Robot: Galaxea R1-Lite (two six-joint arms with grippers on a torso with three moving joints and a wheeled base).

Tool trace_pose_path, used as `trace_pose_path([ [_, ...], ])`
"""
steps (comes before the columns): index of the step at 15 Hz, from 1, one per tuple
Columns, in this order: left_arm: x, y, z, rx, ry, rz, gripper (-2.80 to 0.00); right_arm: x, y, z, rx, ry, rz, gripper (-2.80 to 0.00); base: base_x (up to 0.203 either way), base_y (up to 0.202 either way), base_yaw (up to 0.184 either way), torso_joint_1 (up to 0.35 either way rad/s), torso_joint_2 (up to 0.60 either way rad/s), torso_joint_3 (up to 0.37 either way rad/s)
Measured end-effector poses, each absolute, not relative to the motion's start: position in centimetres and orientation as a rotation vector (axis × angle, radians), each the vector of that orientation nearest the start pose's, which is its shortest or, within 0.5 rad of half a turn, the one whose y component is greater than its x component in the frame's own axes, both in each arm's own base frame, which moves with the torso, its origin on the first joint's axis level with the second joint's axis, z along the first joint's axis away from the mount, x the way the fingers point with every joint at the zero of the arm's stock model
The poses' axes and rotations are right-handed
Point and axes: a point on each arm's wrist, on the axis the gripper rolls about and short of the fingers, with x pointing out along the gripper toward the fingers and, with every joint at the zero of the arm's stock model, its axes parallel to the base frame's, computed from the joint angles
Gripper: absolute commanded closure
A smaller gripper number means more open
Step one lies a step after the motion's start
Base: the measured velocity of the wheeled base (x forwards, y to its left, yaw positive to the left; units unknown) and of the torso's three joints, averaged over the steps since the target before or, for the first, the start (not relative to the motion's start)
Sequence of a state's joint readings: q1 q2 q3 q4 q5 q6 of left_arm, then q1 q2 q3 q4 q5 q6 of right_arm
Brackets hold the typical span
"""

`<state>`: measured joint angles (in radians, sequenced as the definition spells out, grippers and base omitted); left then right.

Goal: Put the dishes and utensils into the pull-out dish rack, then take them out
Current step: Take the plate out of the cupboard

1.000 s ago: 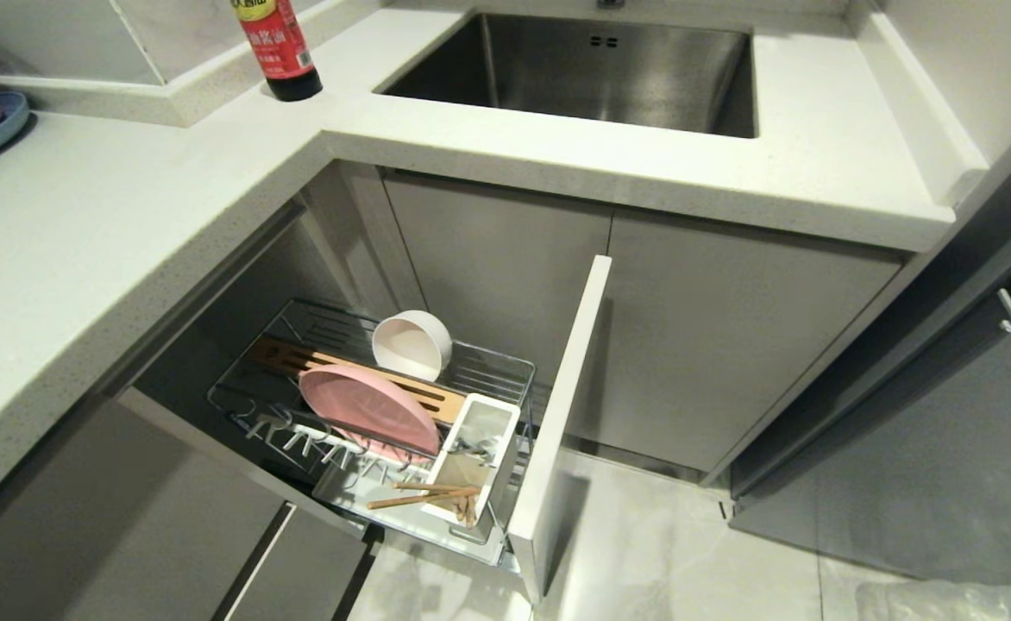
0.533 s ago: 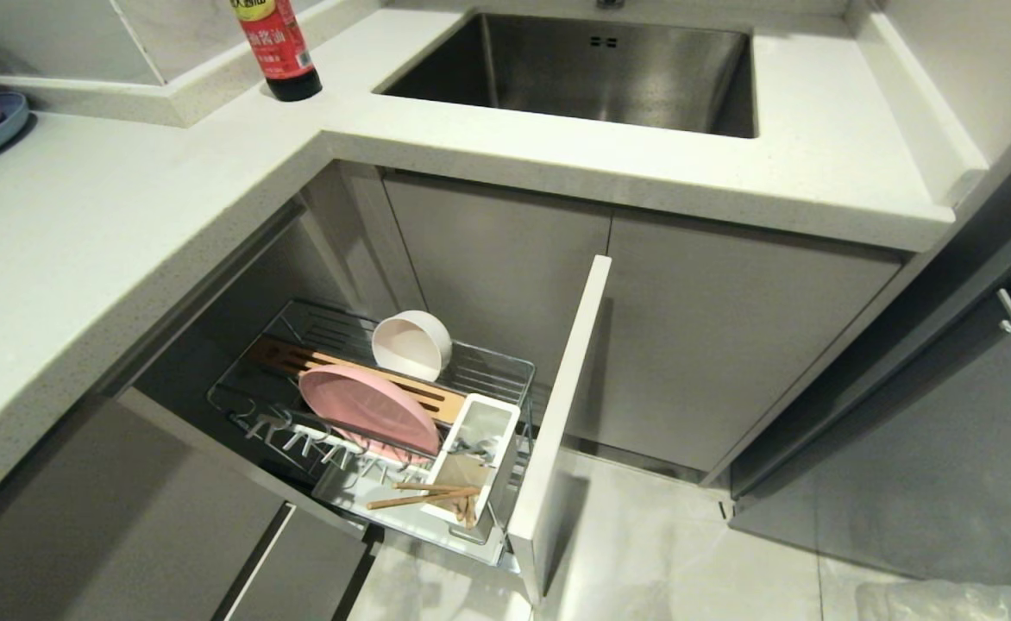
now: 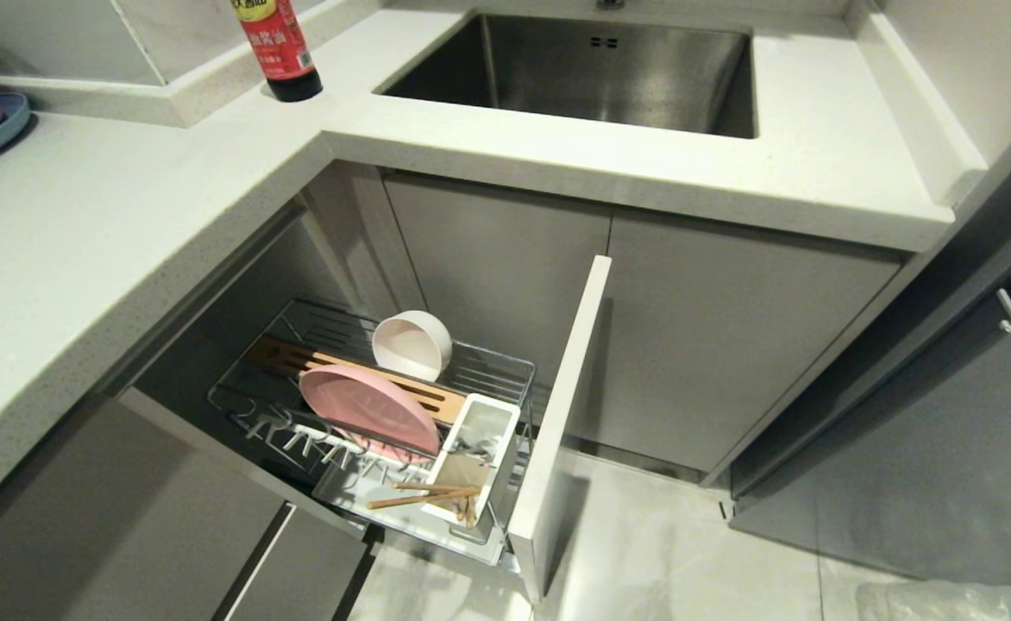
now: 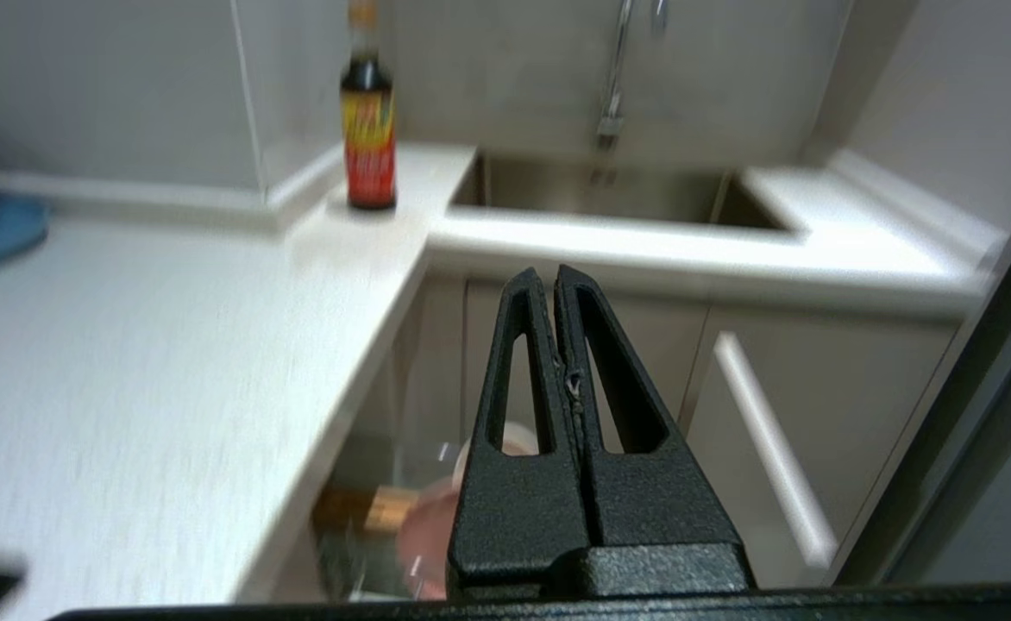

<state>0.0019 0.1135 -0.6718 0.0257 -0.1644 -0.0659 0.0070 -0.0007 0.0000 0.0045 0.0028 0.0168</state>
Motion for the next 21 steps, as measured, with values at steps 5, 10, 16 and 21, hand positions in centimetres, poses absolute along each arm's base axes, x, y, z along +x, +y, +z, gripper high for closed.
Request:
trace_pose_path([
  [5, -8.3, -0.5, 35.5, -0.190, -0.577, -0.245, 0.00, -2.3, 0.0, 7.5, 0.017, 0.004, 0.010, 0.00, 0.000, 0.000, 0.000, 0.000, 0.00, 0.000],
  [10, 0.4, 0.0, 42.1, -0.482, -0.526, -0.139, 0.00, -2.3, 0.0, 7.5, 0.017, 0.004, 0.010, 0.00, 0.000, 0.000, 0.000, 0.000, 0.00, 0.000],
  [16, 8.1, -3.4, 41.8, -0.808, -0.238, -0.139, 0.00, -2.3, 0.0, 7.5, 0.017, 0.004, 0.010, 0.00, 0.000, 0.000, 0.000, 0.000, 0.00, 0.000],
  [21, 12.3, -8.7, 35.3, -0.794, 0.015, 0.142, 0.00, -2.3, 0.0, 7.5, 0.017, 0.004, 0.010, 0.00, 0.000, 0.000, 0.000, 0.000, 0.00, 0.000],
])
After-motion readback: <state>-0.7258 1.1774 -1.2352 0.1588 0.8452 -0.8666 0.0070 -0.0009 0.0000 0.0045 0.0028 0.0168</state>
